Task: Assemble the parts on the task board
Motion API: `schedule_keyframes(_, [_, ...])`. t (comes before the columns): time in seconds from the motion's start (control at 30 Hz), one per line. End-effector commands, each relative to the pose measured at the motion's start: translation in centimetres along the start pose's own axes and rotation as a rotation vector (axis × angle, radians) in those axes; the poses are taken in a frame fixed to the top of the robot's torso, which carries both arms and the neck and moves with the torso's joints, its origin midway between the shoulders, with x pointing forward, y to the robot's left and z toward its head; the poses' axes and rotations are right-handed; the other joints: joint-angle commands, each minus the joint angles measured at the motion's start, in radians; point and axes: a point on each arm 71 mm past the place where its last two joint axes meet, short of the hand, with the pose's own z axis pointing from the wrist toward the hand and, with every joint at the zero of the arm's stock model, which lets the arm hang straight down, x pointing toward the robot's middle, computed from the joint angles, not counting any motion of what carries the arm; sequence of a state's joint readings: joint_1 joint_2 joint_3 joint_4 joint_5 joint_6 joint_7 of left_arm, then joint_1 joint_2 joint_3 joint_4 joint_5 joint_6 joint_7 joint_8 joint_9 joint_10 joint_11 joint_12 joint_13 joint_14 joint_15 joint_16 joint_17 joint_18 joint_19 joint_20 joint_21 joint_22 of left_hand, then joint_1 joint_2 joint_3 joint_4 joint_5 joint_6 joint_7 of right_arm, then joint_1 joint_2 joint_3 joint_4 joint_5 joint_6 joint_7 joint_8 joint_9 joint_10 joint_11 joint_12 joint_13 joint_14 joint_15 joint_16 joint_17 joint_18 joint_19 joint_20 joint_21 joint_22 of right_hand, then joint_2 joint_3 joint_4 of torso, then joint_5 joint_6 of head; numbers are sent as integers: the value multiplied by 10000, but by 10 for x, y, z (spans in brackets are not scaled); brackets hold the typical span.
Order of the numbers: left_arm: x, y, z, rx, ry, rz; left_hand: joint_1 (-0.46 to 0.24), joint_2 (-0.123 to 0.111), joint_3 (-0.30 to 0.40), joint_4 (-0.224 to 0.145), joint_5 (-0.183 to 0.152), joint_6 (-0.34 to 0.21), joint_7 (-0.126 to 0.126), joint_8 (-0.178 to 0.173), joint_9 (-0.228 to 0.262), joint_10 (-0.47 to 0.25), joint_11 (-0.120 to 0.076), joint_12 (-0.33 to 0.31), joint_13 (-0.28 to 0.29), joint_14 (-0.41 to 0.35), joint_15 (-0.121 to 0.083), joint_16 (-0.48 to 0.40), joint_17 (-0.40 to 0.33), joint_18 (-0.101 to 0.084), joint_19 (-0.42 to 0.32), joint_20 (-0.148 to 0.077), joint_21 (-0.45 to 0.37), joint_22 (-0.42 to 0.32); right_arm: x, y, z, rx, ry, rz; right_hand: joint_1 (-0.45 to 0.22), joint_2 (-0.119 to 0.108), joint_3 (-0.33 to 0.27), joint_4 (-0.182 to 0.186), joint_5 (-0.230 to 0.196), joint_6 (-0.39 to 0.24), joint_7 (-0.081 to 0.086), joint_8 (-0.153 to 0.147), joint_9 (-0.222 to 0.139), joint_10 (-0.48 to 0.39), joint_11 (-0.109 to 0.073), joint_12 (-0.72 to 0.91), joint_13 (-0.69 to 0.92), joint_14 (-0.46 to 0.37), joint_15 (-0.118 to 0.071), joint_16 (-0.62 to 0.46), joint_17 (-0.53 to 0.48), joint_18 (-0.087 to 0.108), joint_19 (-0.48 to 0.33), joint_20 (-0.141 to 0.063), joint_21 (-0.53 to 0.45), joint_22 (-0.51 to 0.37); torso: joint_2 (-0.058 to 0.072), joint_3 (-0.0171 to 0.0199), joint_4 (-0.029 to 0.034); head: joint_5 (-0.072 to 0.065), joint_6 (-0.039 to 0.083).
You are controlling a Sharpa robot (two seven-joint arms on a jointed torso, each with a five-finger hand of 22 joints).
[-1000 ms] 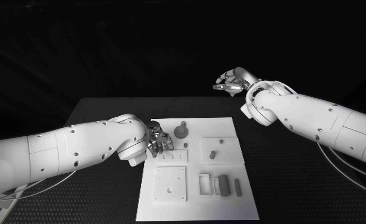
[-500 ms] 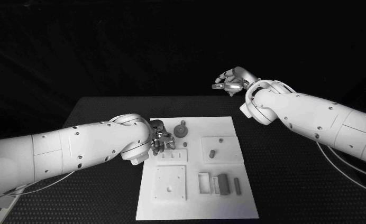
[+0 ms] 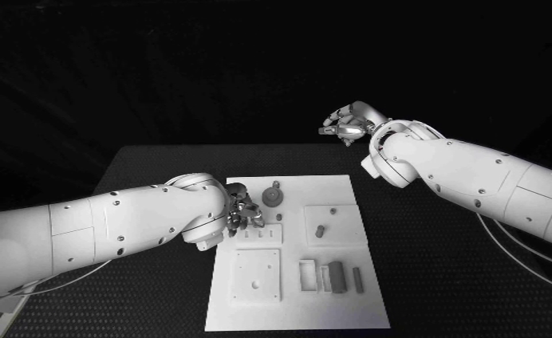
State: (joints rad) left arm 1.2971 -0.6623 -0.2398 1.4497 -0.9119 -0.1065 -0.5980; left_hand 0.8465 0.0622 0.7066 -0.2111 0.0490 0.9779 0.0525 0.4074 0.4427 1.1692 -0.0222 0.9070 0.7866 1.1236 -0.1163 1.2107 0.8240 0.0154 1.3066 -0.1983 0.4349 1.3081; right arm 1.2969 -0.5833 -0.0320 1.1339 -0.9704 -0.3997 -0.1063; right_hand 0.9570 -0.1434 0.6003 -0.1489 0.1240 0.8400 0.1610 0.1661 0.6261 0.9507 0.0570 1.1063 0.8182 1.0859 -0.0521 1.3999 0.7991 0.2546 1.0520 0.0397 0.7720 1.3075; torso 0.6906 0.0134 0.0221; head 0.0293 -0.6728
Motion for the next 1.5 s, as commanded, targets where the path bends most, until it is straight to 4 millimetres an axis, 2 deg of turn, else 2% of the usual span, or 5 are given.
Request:
schedule_keyframes(0.03, [3, -2, 0, 133, 438, -47, 160, 82, 559, 518, -19, -55, -41, 855, 6615, -249, -378, 215, 121, 533, -485, 410, 143, 246, 651, -621, 683, 299, 2, 1, 0, -25, 236, 15, -59, 7, -53, -5, 16, -96, 80, -56, -12, -87, -12, 39, -12, -53, -5, 26, -17, 72, -80, 19, -66, 151, -2, -9, -1, -13, 4])
schedule_keyframes(0.43, [4, -1, 0, 15, 573, 184, 168, 277, 411, 344, 124, -155, -219, 590, 6843, 530, -597, 916, 542, 1809, -735, 1243, 376, 736, 1731, -849, 2343, 276, 3, 1, 0, -5, 340, 6, -27, 36, -54, -29, 15, -104, 85, -59, -19, -94, -6, 47, -19, -59, 1, 35, -19, 72, -84, 20, -69, 157, -2, -10, 14, -35, -17])
schedule_keyframes(0.63, [4, 0, 1, -87, 614, 189, -365, 523, -271, -137, 2091, 314, -327, 674, 7042, 597, -689, 866, 571, 1765, -813, 1333, 457, 781, 1462, -809, 2778, 248, 4, 1, 0, -4, 389, 3, -9, 50, -56, -48, 14, -107, 88, -61, -22, -96, -3, 53, -22, -62, 3, 40, -20, 72, -86, 21, -69, 160, -2, -10, 16, -37, -42])
schedule_keyframes(1.03, [8, -1, 8, -129, 548, 246, -972, 381, -535, -87, 3274, 1358, -713, 1578, 7736, 1231, -951, 850, 498, 1858, -964, 1872, 1025, 673, 1385, -713, 3318, 225, 4, 1, 0, 7, 442, -6, 39, 89, -65, -106, 14, -112, 93, -62, -31, -104, 2, 67, -33, -72, 9, 52, -24, 72, -92, 25, -71, 168, -2, -8, 10, -64, -90])
schedule_keyframes(1.5, [10, -2, 9, -137, 781, 551, -1251, 504, -539, -142, 3372, 1624, -827, 1683, 7787, 1546, -917, 752, 372, 2151, -716, 2283, 2019, 559, 1321, -597, 3595, 227, 5, 2, 0, 14, 521, -20, 103, 147, -75, -195, 15, -114, 97, -61, -43, -117, 6, 82, -49, -87, 13, 63, -32, 72, -102, 32, -76, 176, -5, -19, 21, -104, -108])
